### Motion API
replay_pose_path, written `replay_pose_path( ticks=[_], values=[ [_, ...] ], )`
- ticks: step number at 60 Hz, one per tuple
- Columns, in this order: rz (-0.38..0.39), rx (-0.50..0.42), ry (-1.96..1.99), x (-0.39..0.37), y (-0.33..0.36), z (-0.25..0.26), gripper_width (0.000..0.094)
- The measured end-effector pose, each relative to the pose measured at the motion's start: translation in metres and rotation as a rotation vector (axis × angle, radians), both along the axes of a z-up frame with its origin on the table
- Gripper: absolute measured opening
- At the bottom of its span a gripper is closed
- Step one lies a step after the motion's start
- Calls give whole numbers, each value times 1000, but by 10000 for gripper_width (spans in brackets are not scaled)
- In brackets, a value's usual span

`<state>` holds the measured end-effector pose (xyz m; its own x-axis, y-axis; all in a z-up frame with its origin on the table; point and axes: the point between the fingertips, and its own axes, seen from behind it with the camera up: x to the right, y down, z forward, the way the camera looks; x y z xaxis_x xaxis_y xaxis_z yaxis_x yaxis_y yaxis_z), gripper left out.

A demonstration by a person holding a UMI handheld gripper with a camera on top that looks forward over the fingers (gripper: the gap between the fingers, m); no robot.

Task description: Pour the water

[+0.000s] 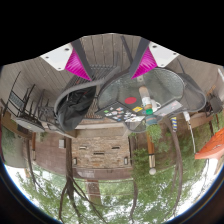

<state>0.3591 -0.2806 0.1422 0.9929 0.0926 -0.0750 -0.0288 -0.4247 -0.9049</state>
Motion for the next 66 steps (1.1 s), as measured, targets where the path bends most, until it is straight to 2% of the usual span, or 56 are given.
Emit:
replay_pose_path(
  ticks=[19, 29, 42, 52, 63, 66],
  values=[
    [-56, 15, -58, -43, 13, 9, 826],
    [-51, -1, -24, -131, 38, 4, 828],
    [11, 64, -54, -194, 129, -27, 808],
    [4, 135, -78, -209, 215, -58, 808],
    [27, 190, 18, -233, 283, -64, 795],
    [41, 216, 22, -239, 290, -60, 758]
  ],
)
